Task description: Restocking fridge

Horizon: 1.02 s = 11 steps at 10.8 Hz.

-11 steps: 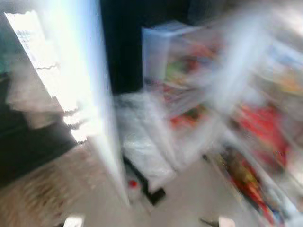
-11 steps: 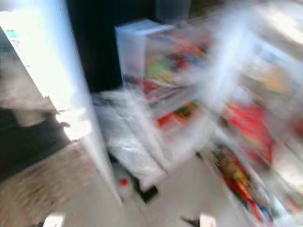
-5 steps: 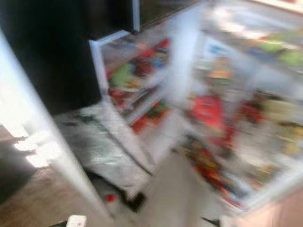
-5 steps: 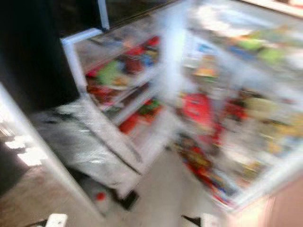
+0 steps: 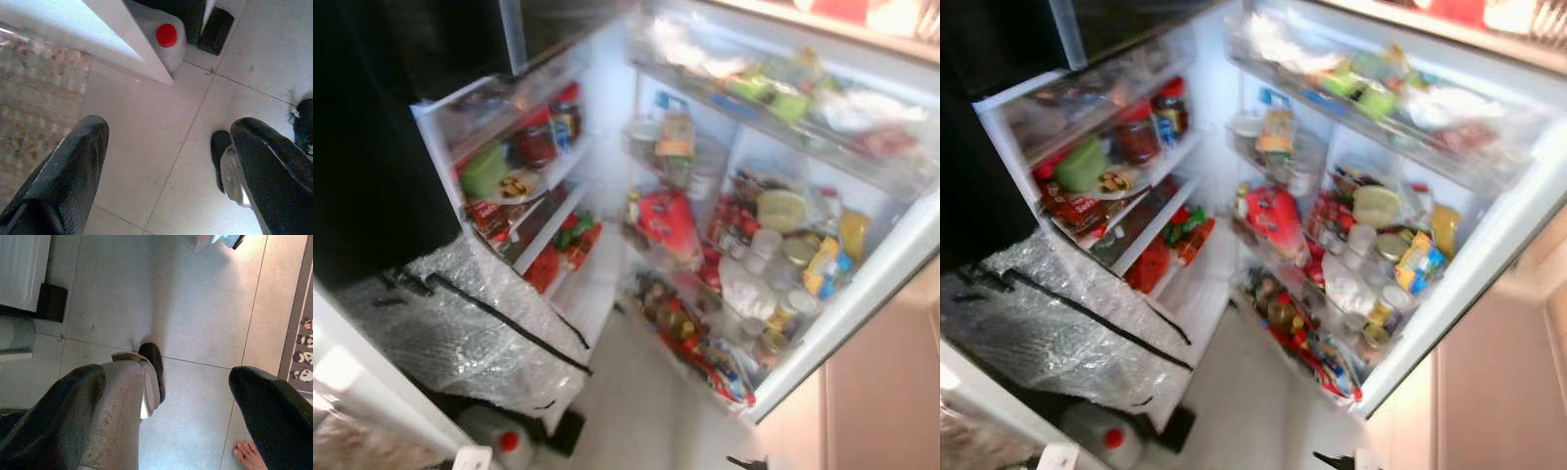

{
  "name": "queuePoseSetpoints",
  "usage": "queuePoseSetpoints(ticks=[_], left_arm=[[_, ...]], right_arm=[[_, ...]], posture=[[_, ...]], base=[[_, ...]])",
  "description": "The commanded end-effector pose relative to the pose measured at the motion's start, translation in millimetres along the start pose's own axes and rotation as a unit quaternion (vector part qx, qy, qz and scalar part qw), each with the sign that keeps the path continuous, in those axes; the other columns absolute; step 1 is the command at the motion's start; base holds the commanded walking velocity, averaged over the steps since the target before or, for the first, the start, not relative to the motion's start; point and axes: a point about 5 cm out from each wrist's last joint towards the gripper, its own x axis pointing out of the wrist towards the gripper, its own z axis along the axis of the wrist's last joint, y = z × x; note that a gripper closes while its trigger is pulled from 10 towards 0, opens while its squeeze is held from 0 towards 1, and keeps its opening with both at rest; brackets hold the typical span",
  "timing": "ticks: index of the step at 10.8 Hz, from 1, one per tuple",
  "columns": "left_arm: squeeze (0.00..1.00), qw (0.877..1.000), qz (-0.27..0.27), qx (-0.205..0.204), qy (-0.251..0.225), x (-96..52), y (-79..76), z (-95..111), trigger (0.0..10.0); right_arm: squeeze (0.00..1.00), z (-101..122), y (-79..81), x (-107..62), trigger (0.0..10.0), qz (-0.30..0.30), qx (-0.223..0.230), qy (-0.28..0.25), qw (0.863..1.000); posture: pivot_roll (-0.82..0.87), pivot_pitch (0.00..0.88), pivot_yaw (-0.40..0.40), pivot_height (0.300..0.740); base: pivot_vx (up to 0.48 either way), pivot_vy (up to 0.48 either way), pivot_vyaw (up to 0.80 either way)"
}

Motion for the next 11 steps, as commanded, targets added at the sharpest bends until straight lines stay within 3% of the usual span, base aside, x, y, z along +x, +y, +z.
queuePoseSetpoints(ticks=[1, 4, 6, 8, 10, 11], left_arm=[[0.00, 1.000, 0.003, 0.005, 0.016, -1.7, 2.6, -8.2, 10.0], [0.00, 1.000, 0.008, 0.010, 0.016, -1.8, 7.1, -7.7, 10.0], [0.00, 1.000, 0.010, 0.017, 0.015, -1.2, 10.6, -5.4, 10.0], [0.00, 1.000, 0.014, 0.015, 0.012, -0.7, 11.8, -3.1, 10.0], [0.00, 1.000, 0.013, 0.014, 0.011, -0.2, 9.9, -1.7, 10.0], [0.00, 1.000, 0.013, 0.014, 0.011, -0.3, 10.0, -1.8, 10.0]], right_arm=[[0.00, 6.0, -1.7, 0.5, 10.0, -0.023, -0.009, -0.017, 1.000], [0.00, 14.1, -4.5, -1.1, 10.0, -0.062, -0.002, -0.073, 0.995], [0.00, 19.8, -5.9, -1.9, 10.0, -0.085, -0.045, -0.093, 0.991], [0.00, 17.6, -7.8, -2.6, 10.0, -0.114, -0.011, -0.097, 0.989], [0.00, 5.6, -15.5, -6.9, 10.0, -0.229, 0.112, -0.089, 0.963], [0.00, 4.0, -16.0, -7.4, 10.0, -0.241, 0.126, -0.087, 0.958]], posture=[[0.08, 0.000, 0.019, 0.740], [0.07, 0.000, 0.036, 0.740], [0.05, 0.000, 0.048, 0.740], [0.04, 0.000, 0.046, 0.740], [0.05, 0.000, 0.050, 0.740], [0.05, 0.000, 0.047, 0.740]], base=[[0.000, 0.000, 0.00], [0.000, 0.000, 0.00], [0.000, 0.000, 0.00], [0.000, 0.000, 0.00], [0.000, 0.000, 0.00], [0.000, 0.000, 0.00]])
